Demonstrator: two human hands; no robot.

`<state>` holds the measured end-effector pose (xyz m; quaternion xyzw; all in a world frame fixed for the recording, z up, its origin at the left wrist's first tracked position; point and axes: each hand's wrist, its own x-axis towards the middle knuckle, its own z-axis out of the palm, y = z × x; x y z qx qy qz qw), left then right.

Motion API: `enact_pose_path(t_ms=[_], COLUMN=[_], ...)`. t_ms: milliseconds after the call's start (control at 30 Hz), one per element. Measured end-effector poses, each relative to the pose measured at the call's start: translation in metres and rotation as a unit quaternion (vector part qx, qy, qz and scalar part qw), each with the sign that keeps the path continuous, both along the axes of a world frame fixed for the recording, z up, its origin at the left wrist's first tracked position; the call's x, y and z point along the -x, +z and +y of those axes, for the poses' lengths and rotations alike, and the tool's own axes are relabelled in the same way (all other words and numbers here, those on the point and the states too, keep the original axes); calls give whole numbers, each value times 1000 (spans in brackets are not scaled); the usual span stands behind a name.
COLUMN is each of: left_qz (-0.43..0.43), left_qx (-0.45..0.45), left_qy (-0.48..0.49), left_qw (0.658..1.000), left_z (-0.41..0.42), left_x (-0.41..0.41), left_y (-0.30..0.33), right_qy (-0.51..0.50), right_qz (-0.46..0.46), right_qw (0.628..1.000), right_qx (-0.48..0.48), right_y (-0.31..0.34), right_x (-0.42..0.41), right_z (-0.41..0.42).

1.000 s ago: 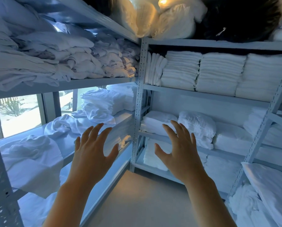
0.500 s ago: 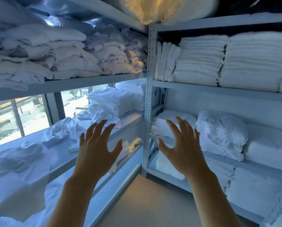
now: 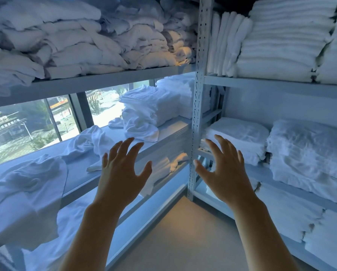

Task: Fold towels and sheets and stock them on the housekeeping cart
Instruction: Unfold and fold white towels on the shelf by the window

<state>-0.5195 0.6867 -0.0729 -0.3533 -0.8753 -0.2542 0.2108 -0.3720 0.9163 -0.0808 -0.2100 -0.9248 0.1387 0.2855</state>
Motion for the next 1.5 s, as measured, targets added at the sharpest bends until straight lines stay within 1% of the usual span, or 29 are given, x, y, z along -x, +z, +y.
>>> enact_pose_path(t_ms=[167,333,600,933,1300,1500], left_qz=[-15,-35,-67,-98,-128,-147], left_qx=[3,-12,-63,-53,-23,-13], left_qy=[14,22,41,87,178,251], left_qw=[1000,999,995,990,975,957], left_z=[15,25,40,27,-27,-58], left_x=[33,84,192,317,381,400], left_y=[-15,-38,-63,-83,-115,-131], right_qy=[21,37,67,112,212,277], right_qz=[-2,-28,-83,-109,-144,-166], right_qw=[1000,999,994,987,966,946], right_qx=[8,-2,-33,-38,-34,-31], right_y=[-12,-25,-23,-34,-63,-88], right_x=[41,95,214,355,468,535], right_z=[18,30,45,39,0,-29])
